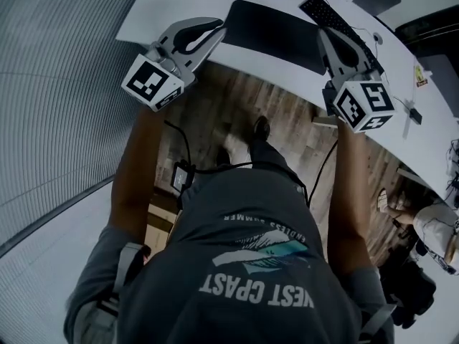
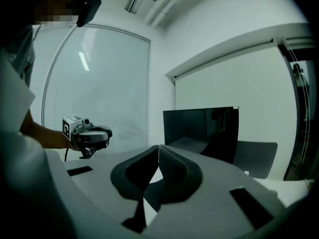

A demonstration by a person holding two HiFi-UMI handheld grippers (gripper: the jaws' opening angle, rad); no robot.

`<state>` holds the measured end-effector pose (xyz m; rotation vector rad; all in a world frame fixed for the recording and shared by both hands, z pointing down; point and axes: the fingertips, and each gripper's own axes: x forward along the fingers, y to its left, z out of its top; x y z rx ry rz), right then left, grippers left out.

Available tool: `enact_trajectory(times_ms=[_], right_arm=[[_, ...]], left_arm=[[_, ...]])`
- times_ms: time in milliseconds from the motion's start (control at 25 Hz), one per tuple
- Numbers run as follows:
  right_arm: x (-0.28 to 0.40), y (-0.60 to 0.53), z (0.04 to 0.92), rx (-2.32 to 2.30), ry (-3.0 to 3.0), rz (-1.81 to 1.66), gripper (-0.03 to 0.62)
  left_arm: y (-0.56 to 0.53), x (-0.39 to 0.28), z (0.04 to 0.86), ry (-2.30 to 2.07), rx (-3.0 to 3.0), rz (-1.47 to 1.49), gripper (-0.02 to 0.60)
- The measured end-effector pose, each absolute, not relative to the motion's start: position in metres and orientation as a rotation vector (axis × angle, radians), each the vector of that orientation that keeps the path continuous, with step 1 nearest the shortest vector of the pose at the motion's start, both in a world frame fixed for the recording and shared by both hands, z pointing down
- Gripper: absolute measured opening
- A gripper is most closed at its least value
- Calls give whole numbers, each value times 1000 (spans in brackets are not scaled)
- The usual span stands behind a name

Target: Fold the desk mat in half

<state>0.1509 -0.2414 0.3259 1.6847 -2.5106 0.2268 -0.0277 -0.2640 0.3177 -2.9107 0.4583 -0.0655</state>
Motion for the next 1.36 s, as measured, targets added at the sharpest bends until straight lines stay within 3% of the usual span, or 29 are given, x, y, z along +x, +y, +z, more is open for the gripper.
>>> enact_trajectory(times_ms=[440,1360], right_arm=[[96,-182,288,1484,-2448,-79,26],[109,-129,278,1451,-2439,-45,26]], left_arm=[[-216,-52,290,452,-2666,-225,28],[-167,-38,287,414,-2619,-307,26]])
